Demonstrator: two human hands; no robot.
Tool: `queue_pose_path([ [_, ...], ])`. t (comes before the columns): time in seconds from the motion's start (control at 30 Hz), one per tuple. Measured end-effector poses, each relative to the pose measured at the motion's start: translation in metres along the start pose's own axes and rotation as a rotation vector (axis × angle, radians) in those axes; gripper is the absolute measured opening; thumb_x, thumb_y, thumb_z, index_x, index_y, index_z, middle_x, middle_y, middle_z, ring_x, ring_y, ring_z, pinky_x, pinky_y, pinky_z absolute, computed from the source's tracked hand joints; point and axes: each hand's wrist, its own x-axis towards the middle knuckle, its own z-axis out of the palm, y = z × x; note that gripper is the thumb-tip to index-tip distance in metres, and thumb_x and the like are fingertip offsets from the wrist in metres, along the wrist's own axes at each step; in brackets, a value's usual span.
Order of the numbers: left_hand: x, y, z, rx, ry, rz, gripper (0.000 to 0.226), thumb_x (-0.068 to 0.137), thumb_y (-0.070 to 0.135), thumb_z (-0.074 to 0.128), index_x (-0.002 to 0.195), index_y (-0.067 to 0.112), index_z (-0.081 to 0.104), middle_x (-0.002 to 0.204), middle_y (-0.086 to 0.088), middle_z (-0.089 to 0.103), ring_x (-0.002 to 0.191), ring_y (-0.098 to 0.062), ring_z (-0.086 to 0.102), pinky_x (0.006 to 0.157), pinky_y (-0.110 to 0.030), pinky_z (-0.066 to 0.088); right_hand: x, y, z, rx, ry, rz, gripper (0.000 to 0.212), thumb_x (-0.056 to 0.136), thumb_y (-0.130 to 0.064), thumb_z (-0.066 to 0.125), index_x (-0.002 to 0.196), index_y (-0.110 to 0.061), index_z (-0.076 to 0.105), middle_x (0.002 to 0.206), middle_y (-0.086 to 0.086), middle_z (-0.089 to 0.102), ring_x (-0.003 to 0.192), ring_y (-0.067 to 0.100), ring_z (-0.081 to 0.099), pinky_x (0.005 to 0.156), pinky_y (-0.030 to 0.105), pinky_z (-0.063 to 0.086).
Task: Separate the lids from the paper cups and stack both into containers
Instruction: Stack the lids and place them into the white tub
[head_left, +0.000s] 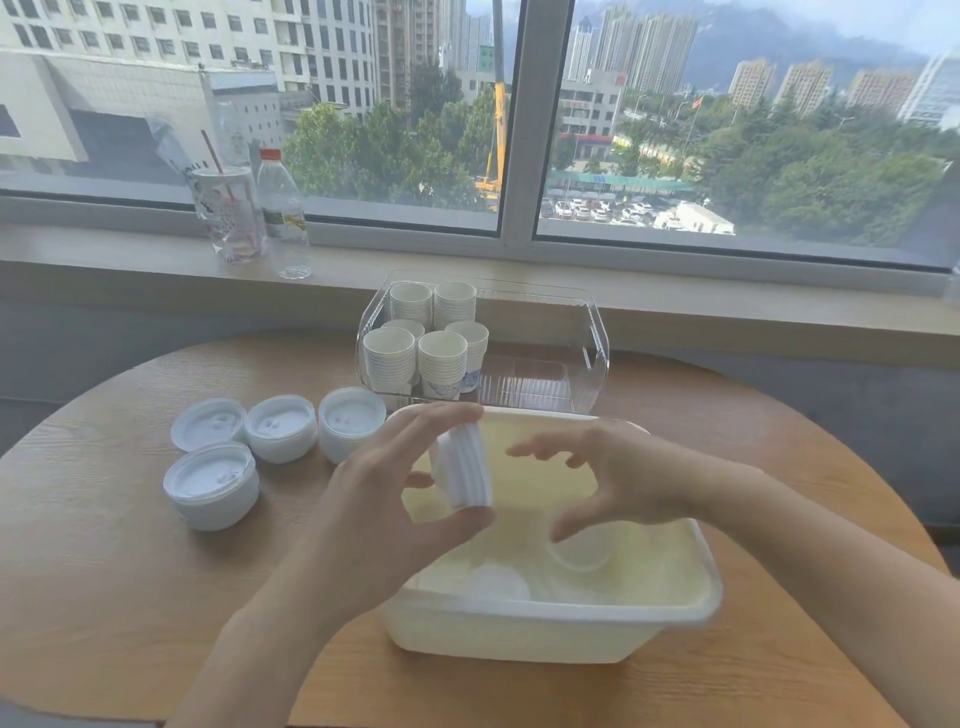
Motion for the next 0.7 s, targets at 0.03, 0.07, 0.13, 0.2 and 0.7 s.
queue_pose_path([
  [0.03,0.000,-0.001,0.000,0.001,-0.005,-0.002,0.070,0.079,0.030,0.091,0.137,0.050,0.056,0.140,0.027,0.056,0.134,-0.002,0.051,0.095,-0.020,0.054,0.001,0.004,0.003,-0.099,-0.087,0.037,0.089,0.076,-0.050,0.089,0.150,-0.053,0.041,0.146,-0.022,0.051,0.127,0.001,0.051,0.109,0.028,0.041],
  [0.07,0.000,-0.001,0.001,-0.003,-0.013,-0.006,0.070,0.079,0.030,0.091,0.137,0.050,0.056,0.141,0.026,0.055,0.135,-0.003,0.051,0.096,-0.020,0.053,0.002,0.007,0.007,-0.184,-0.158,0.047,0.090,0.077,-0.048,0.088,0.152,-0.052,0.038,0.151,-0.021,0.047,0.134,0.005,0.046,0.112,0.028,0.037],
  [0.13,-0.001,-0.002,0.001,-0.014,-0.029,-0.009,0.069,0.080,0.028,0.090,0.136,0.049,0.056,0.143,0.025,0.055,0.136,-0.006,0.050,0.096,-0.021,0.053,0.006,0.010,0.015,-0.341,-0.247,0.039,0.093,0.079,-0.044,0.088,0.156,-0.047,0.035,0.159,-0.016,0.040,0.144,0.012,0.039,0.116,0.033,0.035],
  [0.2,-0.002,-0.003,0.002,-0.023,-0.034,-0.015,0.069,0.079,0.027,0.091,0.136,0.048,0.057,0.144,0.024,0.055,0.136,-0.007,0.051,0.096,-0.021,0.054,0.012,0.013,0.021,-0.466,-0.291,0.044,0.097,0.078,-0.043,0.088,0.158,-0.043,0.032,0.161,-0.012,0.040,0.144,0.016,0.041,0.114,0.038,0.039],
  [0.7,-0.005,-0.002,-0.001,-0.046,-0.026,-0.043,0.070,0.079,0.028,0.091,0.137,0.049,0.057,0.143,0.028,0.054,0.136,-0.003,0.051,0.097,-0.018,0.052,0.011,0.006,0.021,-0.261,-0.094,-0.020,0.078,0.083,-0.056,0.077,0.151,-0.047,0.040,0.139,-0.022,0.054,0.126,0.003,0.049,0.108,0.029,0.040],
])
